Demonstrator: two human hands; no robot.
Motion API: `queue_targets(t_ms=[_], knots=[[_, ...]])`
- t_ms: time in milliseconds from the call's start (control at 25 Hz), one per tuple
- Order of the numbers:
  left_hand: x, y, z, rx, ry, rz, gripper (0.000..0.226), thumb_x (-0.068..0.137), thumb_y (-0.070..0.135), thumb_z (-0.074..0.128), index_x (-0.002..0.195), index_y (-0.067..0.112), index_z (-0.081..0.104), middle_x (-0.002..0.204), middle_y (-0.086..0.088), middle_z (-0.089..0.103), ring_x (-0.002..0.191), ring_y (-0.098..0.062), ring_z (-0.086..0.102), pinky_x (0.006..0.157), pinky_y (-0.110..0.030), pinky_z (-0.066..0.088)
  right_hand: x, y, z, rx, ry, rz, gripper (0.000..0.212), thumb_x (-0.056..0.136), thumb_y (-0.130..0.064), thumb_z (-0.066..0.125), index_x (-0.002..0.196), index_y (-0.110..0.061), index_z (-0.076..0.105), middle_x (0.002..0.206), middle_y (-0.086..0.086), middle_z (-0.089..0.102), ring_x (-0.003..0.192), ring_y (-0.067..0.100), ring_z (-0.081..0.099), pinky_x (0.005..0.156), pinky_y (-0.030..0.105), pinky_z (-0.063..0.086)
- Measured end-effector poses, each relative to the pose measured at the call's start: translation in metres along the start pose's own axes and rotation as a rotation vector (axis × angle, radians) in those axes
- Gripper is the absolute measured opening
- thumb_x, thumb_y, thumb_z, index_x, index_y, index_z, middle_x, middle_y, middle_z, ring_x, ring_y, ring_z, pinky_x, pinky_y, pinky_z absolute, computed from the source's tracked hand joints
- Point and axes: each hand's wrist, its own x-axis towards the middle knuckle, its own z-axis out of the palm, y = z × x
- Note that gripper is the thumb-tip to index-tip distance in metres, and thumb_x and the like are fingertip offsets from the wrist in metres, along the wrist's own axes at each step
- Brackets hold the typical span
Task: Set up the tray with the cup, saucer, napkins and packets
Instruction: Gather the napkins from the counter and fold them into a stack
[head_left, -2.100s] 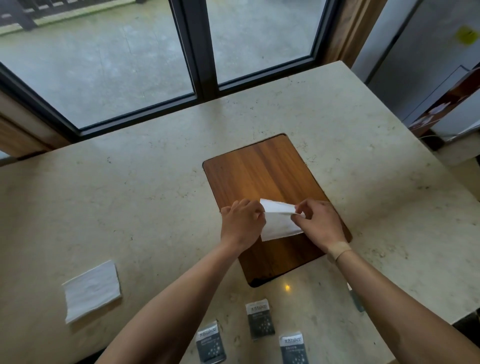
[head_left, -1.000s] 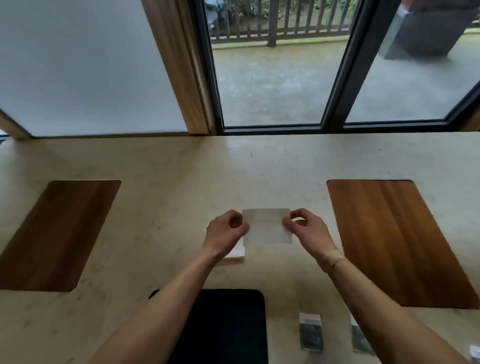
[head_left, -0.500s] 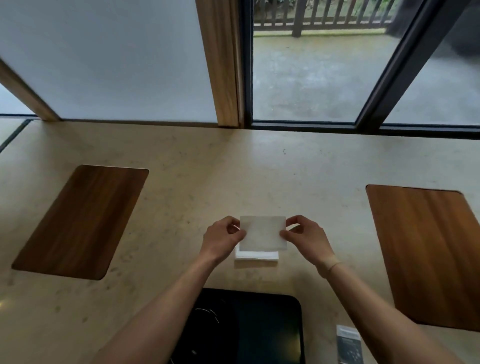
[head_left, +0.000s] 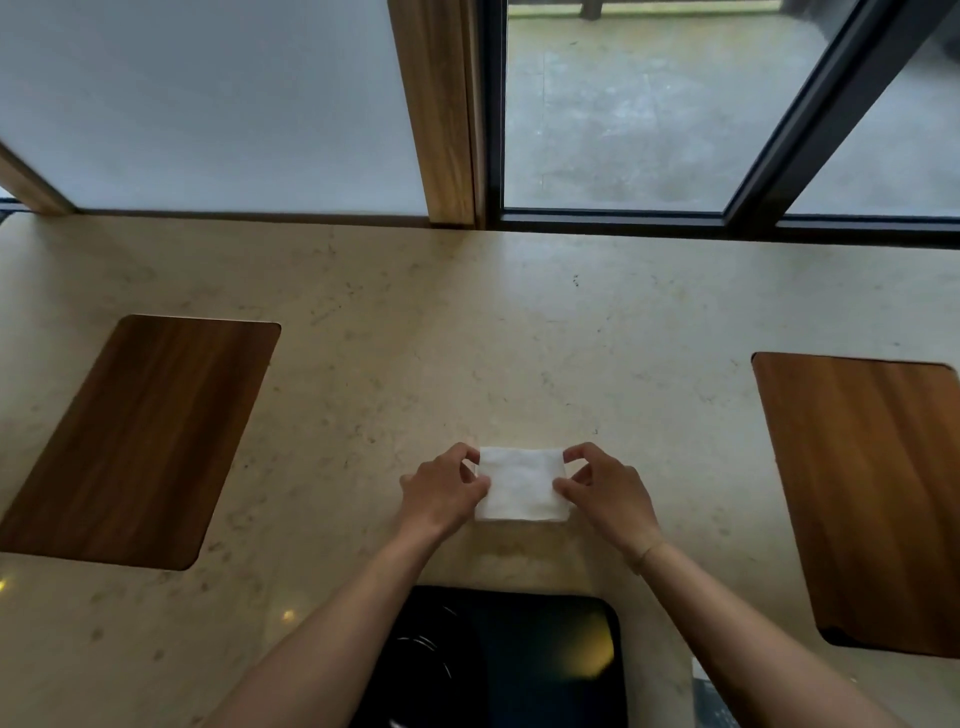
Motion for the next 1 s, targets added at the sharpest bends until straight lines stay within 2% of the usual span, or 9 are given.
queue_targets(t_ms=[120,200,440,600,800,1000], knots=[[0.004,-0.007,0.007,0.033,0.021,0.008,0.015,0.079,0.043,0.056,0.093,0.044,0.051,0.067,0.026,0.055,0.067,0.008,0.048,0.08,-0.036,0.027,0.003,0.003,0.007,-0.037,0.024,-0.011,0.027,0.08,-0.043,0.064,0.104,-0.043,0.051,0.078,-0.018,0.063,0.069,0.005,0.062,0.072,0.039,0.057],[0.005,-0.009,0.01,0.042,0.027,0.009,0.014,0.079,0.043,0.054,0.09,0.045,0.046,0.066,0.025,0.055,0.067,0.009,0.048,0.079,-0.036,0.027,0.004,0.003,0.01,-0.063,0.046,-0.024,0.029,0.082,-0.04,0.066,0.108,-0.041,0.052,0.077,-0.018,0.062,0.069,0.005,0.062,0.074,0.04,0.057],[0.007,-0.01,0.014,0.068,0.024,0.0,0.021,0.078,0.042,0.059,0.092,0.043,0.043,0.068,0.02,0.057,0.071,-0.003,0.058,0.081,-0.037,0.028,0.004,0.0,0.014,-0.116,0.086,-0.049,0.034,0.084,-0.035,0.068,0.115,-0.032,0.054,0.075,-0.016,0.06,0.066,0.008,0.061,0.077,0.041,0.057],[0.005,-0.008,0.011,0.073,0.035,-0.004,0.021,0.079,0.04,0.062,0.091,0.037,0.045,0.068,0.019,0.057,0.07,-0.001,0.057,0.081,-0.036,0.027,0.004,-0.003,0.012,-0.155,0.094,-0.065,0.041,0.085,-0.035,0.069,0.121,-0.029,0.051,0.077,-0.011,0.063,0.066,0.01,0.062,0.077,0.041,0.057],[0.002,-0.002,0.009,0.098,0.037,0.009,0.021,0.079,0.037,0.063,0.09,0.033,0.046,0.07,0.016,0.057,0.073,-0.009,0.06,0.082,-0.037,0.03,0.003,-0.003,0.011,-0.19,0.09,-0.072,0.058,0.084,-0.033,0.07,0.134,-0.028,0.04,0.079,-0.005,0.066,0.066,0.014,0.063,0.076,0.041,0.057],[0.003,-0.003,0.008,0.093,0.038,0.015,0.021,0.08,0.038,0.063,0.092,0.033,0.046,0.07,0.016,0.057,0.073,-0.008,0.06,0.086,-0.038,0.033,0.003,-0.001,0.01,-0.214,0.093,-0.081,0.058,0.084,-0.036,0.069,0.134,-0.028,0.041,0.084,-0.003,0.068,0.068,0.014,0.063,0.075,0.039,0.058]])
